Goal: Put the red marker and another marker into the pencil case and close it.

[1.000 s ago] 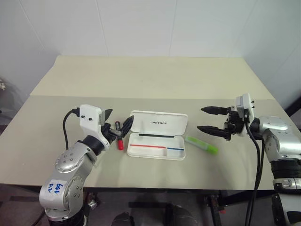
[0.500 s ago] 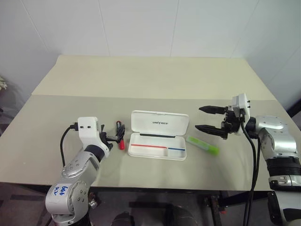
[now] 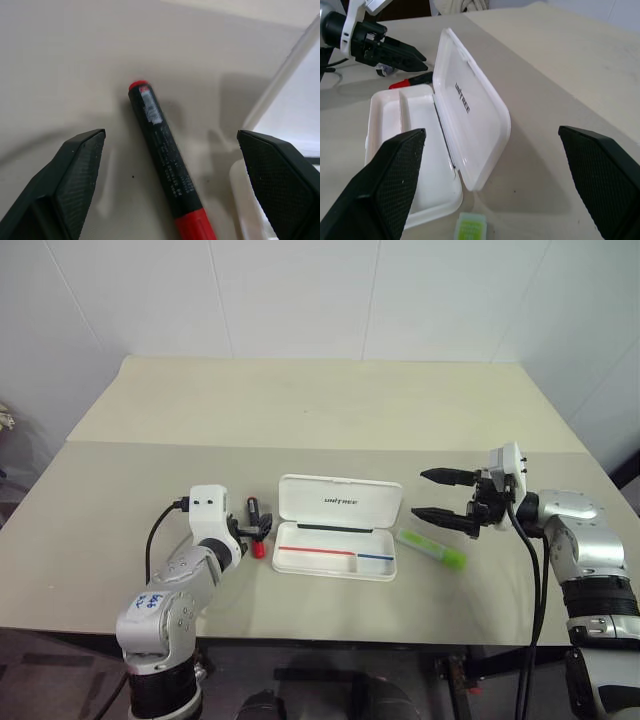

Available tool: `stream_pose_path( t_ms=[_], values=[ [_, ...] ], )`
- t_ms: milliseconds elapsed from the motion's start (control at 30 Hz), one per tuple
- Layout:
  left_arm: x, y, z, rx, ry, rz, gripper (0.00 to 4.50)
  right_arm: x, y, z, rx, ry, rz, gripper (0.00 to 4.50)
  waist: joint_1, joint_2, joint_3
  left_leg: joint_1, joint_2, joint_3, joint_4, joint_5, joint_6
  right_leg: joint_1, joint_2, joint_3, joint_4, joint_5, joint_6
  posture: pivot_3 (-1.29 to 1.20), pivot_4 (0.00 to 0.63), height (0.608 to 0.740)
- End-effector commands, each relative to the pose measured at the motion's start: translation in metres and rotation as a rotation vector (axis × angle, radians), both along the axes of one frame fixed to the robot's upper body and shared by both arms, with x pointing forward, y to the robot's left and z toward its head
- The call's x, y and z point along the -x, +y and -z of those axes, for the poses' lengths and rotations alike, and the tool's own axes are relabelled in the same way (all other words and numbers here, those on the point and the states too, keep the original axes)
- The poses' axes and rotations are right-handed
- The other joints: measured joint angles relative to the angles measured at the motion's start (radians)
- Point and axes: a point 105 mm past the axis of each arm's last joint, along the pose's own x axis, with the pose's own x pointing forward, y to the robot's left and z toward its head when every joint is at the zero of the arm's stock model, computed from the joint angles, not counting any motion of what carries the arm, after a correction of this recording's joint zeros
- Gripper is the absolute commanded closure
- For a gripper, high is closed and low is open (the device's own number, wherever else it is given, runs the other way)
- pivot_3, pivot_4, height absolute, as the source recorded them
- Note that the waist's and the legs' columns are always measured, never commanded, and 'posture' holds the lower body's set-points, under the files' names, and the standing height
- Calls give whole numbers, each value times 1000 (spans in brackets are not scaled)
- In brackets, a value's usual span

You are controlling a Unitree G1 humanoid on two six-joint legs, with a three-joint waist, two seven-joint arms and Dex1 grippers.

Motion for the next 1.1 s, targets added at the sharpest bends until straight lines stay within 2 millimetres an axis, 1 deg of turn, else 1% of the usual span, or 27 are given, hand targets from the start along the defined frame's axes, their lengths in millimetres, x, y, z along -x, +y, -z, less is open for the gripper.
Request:
stream_pose_path(
  t_ms=[33, 200, 467, 700, 800, 867, 967, 1033, 1100],
  values=[
    [-5, -1, -2, -29, 21, 25, 18, 2, 0, -12, -7, -59, 4, 0, 0, 0, 0, 0, 0, 0, 0, 0, 0, 0, 0, 0, 0, 0, 0, 0, 150, 740],
    [-11, 3, 2, -57, 56, 36, 18, 1, -2, -11, -6, -60, 13, 0, -2, 0, 0, 0, 0, 0, 0, 0, 0, 0, 0, 0, 0, 0, 0, 0, 150, 740],
    [-17, 7, 15, -122, 153, 88, 18, 1, -3, -8, -4, -57, 19, 0, 0, 0, 0, 0, 0, 0, 0, 0, 0, 0, 0, 0, 0, 0, 0, 0, 150, 740],
    [-25, 8, 16, -144, 192, 127, 18, 0, -3, -8, -5, -61, 23, 0, 1, 0, 0, 1, 0, 0, 0, 2, -2, 0, 0, 0, 1, 1, -2, 0, 150, 740],
    [-28, 11, 15, -147, 190, 113, 634, 0, -4, -8, -6, -64, 26, 0, 0, 0, 0, 1, 0, 0, 0, 3, -2, 0, 0, 0, 1, 2, -3, 0, 150, 740],
    [-27, 15, 20, -169, 213, 108, 1196, 0, -5, -8, -5, -65, 28, 0, 0, 0, 0, 1, 0, 0, 0, 4, -3, 0, 0, 0, 1, 2, -3, 0, 150, 740],
    [-27, 17, 22, -182, 219, 102, 2175, 1, -6, -8, -5, -67, 31, 0, 0, 0, 0, 1, 0, 0, 0, 4, -3, 0, 0, 0, 1, 2, -3, 0, 150, 740],
    [-29, 19, 19, -187, 203, 94, 2863, 1, -6, -8, -4, -68, 33, 0, 0, 0, 0, 1, 0, 0, 0, 4, -3, 0, 0, 0, 1, 2, -3, 0, 150, 740],
    [-30, 21, 17, -199, 194, 91, 3452, 0, -7, -8, -4, -69, 35, 0, 0, 0, 0, 1, 0, 0, -1, 4, -3, 0, 0, 0, 1, 2, -3, 0, 150, 740]
  ],
)
